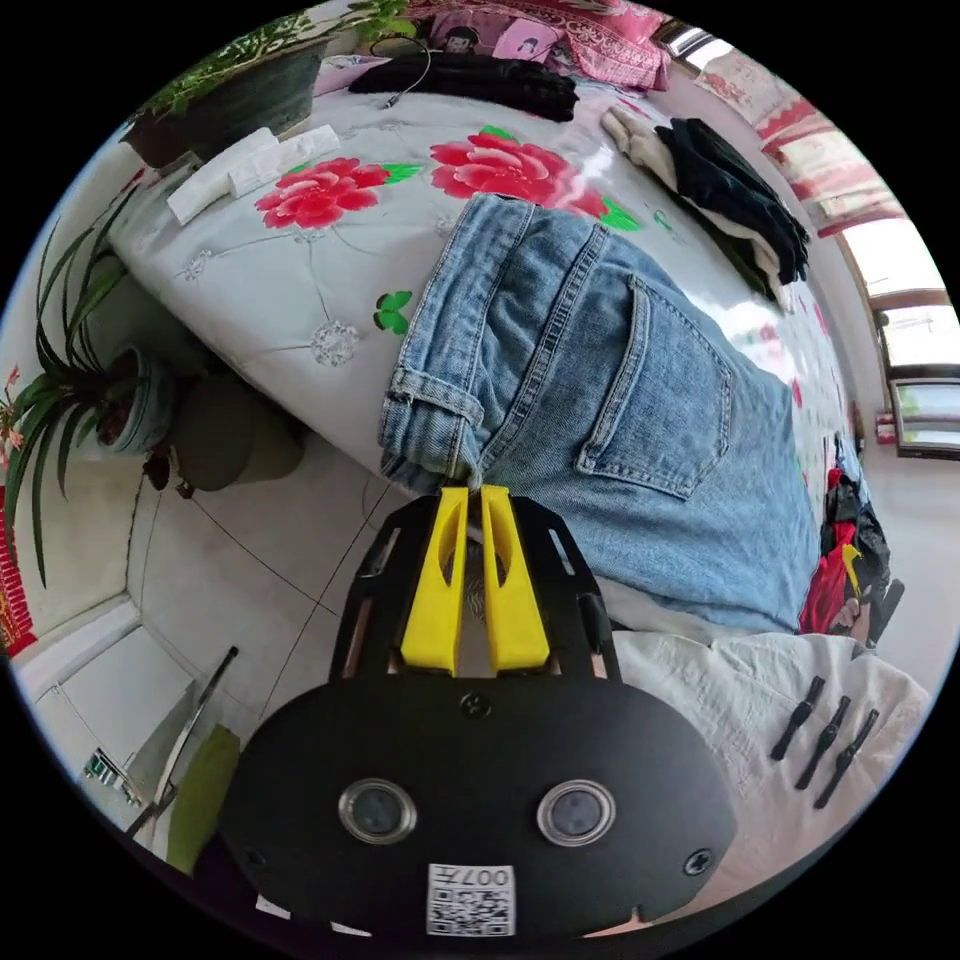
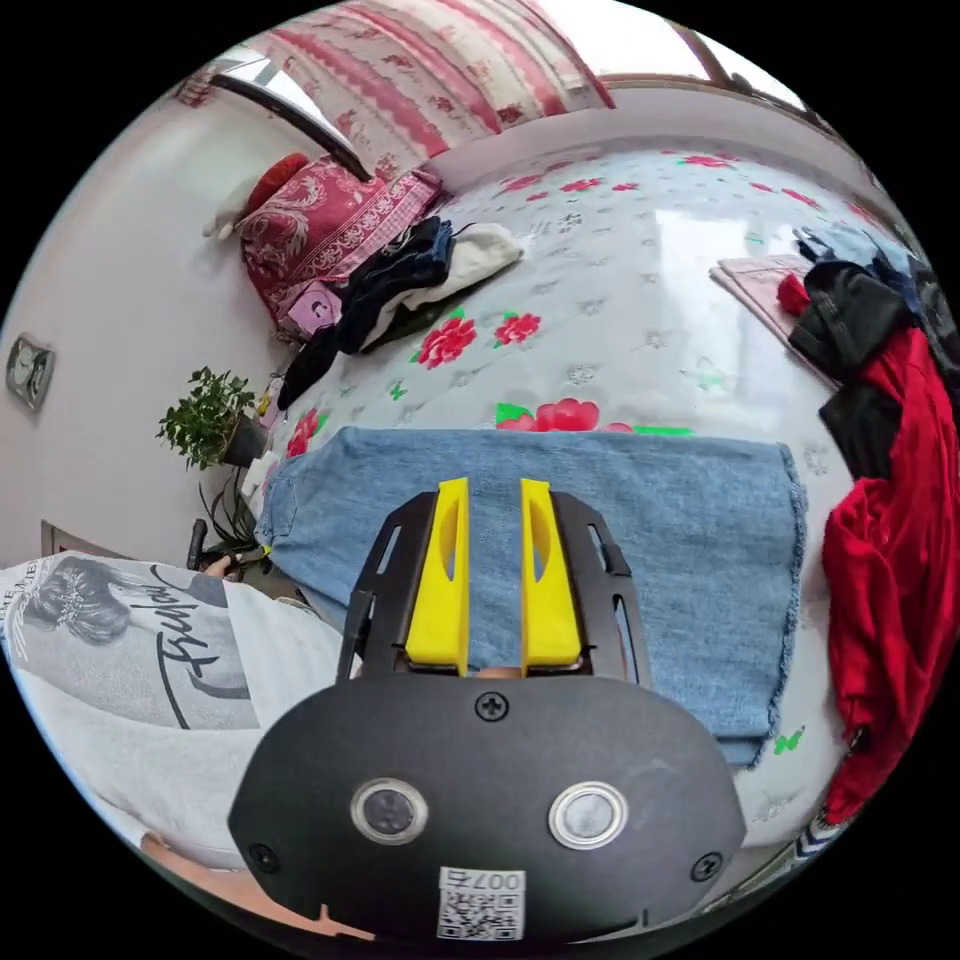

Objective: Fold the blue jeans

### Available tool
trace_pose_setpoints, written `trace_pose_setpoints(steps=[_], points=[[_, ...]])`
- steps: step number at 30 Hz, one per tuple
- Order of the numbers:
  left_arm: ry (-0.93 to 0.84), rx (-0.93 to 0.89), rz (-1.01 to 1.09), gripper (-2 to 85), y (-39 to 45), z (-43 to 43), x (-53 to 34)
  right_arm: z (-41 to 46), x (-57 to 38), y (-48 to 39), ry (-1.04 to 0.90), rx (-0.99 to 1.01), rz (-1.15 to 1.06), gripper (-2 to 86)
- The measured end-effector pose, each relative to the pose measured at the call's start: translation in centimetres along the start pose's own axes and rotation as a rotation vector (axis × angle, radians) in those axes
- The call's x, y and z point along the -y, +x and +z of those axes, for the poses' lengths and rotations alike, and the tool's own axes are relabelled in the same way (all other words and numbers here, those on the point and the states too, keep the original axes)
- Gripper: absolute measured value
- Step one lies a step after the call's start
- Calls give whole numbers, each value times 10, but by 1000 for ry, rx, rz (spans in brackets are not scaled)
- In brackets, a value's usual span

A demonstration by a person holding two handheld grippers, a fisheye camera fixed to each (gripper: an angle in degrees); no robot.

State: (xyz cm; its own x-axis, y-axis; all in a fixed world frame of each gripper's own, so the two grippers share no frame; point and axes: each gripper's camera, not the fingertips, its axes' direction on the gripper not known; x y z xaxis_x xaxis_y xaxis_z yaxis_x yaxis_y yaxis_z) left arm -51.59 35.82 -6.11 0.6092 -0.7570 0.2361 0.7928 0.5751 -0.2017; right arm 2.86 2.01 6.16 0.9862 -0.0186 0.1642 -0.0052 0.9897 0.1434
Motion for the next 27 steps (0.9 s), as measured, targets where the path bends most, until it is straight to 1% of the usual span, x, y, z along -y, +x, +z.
trace_pose_setpoints(steps=[1, 3, 4, 8, 12, 14, 16, 18, 20, 21, 24, 27], points=[[-6, -55, -56, -3, -8, -2, 1, 13, 8, -10, -8, 21, -26, 59], [15, -86, -66, -2, -12, -5, -4, 63, 31, -42, -62, 94, -107, 67], [32, -90, -60, -2, -11, -6, -8, 75, 36, -49, -78, 96, -122, 70], [36, -75, -85, -1, -4, -5, -10, 142, 80, -85, -144, 163, -220, 86], [7, -3, -29, -1, 12, -4, -2, 213, 133, -127, -249, 188, -362, 95], [8, -7, -36, -1, 13, -4, -2, 245, 151, -144, -289, 204, -413, 98], [24, -46, -88, 0, 7, -3, -6, 280, 163, -157, -350, 203, -453, 101], [34, -68, -119, 0, 4, -3, -9, 334, 165, -166, -516, 186, -472, 102], [35, -64, -124, 0, 6, -3, -10, 363, 155, -175, -658, 202, -506, 101], [32, -51, -117, 0, 9, -3, -9, 369, 143, -184, -703, 197, -570, 99], [21, -14, -99, 1, 16, -3, -7, 370, 120, -199, -753, 228, -673, 92], [13, -2, -106, 1, 20, -3, -6, 369, 125, -198, -767, 283, -663, 87]])
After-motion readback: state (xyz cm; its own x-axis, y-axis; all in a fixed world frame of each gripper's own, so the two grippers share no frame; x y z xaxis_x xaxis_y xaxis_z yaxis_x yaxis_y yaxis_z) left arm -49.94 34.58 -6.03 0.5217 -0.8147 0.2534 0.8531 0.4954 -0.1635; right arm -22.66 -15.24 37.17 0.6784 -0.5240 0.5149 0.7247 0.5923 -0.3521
